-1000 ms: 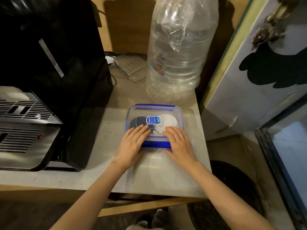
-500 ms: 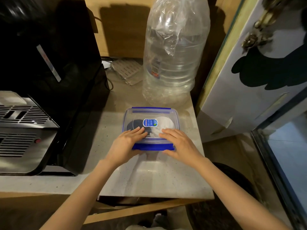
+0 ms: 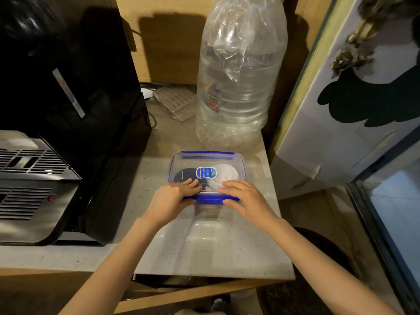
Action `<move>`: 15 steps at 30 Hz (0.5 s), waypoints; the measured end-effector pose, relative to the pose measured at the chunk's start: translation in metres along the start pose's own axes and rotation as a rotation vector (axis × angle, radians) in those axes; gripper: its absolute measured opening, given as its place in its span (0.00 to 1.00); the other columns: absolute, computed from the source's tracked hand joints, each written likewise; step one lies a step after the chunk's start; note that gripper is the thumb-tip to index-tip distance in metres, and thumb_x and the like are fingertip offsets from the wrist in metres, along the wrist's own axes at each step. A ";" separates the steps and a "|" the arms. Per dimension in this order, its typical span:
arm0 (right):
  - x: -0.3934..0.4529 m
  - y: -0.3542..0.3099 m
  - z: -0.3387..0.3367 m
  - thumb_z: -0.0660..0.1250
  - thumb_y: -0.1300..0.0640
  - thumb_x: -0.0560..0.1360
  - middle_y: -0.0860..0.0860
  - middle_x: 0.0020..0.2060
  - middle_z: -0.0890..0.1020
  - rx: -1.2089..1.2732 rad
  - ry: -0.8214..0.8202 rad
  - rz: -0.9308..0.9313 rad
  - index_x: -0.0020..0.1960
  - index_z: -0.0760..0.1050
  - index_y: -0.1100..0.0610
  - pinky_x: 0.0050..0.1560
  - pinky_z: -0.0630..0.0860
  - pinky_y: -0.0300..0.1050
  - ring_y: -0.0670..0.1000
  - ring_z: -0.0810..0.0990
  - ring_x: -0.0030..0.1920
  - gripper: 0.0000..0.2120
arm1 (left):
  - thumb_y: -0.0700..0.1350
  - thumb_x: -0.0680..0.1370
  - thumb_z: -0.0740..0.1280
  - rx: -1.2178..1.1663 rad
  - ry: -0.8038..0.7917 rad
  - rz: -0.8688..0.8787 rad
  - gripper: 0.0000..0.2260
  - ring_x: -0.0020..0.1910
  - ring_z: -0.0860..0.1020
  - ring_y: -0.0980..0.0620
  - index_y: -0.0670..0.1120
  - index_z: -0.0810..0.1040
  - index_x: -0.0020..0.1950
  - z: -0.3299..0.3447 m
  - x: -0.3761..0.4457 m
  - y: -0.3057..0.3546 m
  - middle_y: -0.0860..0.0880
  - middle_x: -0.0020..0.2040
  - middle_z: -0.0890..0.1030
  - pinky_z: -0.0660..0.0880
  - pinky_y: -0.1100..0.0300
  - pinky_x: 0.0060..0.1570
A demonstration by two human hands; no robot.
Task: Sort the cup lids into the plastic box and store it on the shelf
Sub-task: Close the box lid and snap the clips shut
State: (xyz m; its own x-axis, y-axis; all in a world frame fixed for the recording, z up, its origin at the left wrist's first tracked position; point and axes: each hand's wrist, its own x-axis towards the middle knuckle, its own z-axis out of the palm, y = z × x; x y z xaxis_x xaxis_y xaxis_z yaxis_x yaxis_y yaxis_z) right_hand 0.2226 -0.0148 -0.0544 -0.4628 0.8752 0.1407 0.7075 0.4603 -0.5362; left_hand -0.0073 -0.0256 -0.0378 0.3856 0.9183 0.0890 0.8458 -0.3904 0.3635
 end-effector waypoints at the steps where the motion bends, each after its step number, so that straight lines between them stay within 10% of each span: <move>1: 0.001 0.000 -0.001 0.66 0.55 0.75 0.50 0.65 0.75 -0.002 0.003 -0.004 0.63 0.74 0.52 0.63 0.60 0.36 0.48 0.69 0.66 0.17 | 0.43 0.74 0.67 0.002 -0.010 -0.005 0.19 0.68 0.69 0.52 0.51 0.72 0.65 -0.001 0.001 0.000 0.51 0.67 0.73 0.69 0.59 0.63; 8: 0.014 -0.005 -0.016 0.68 0.59 0.73 0.53 0.59 0.79 0.277 0.069 0.137 0.60 0.77 0.55 0.58 0.69 0.35 0.48 0.74 0.60 0.15 | 0.46 0.71 0.71 -0.239 0.049 -0.147 0.15 0.52 0.78 0.55 0.49 0.79 0.57 -0.020 0.015 0.007 0.48 0.58 0.81 0.73 0.65 0.50; 12: 0.018 0.002 -0.019 0.66 0.60 0.75 0.53 0.60 0.76 0.365 0.393 0.340 0.63 0.72 0.58 0.52 0.72 0.35 0.49 0.74 0.59 0.17 | 0.46 0.74 0.68 -0.337 0.397 -0.453 0.22 0.66 0.70 0.47 0.46 0.70 0.67 -0.013 0.016 0.004 0.45 0.68 0.72 0.67 0.55 0.61; 15: 0.018 0.009 -0.014 0.66 0.57 0.74 0.54 0.65 0.73 0.579 0.365 0.590 0.68 0.67 0.58 0.56 0.71 0.43 0.52 0.72 0.64 0.23 | 0.48 0.75 0.66 -0.560 0.345 -0.755 0.28 0.66 0.70 0.43 0.44 0.60 0.72 0.000 0.012 0.000 0.42 0.70 0.68 0.72 0.50 0.57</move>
State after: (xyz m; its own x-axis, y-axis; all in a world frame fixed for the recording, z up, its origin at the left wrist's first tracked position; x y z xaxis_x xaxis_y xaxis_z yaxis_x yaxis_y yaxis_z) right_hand 0.2286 0.0070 -0.0452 0.1584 0.9835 -0.0879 0.3508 -0.1393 -0.9260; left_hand -0.0030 -0.0148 -0.0367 -0.3841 0.9163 -0.1135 0.4949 0.3081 0.8125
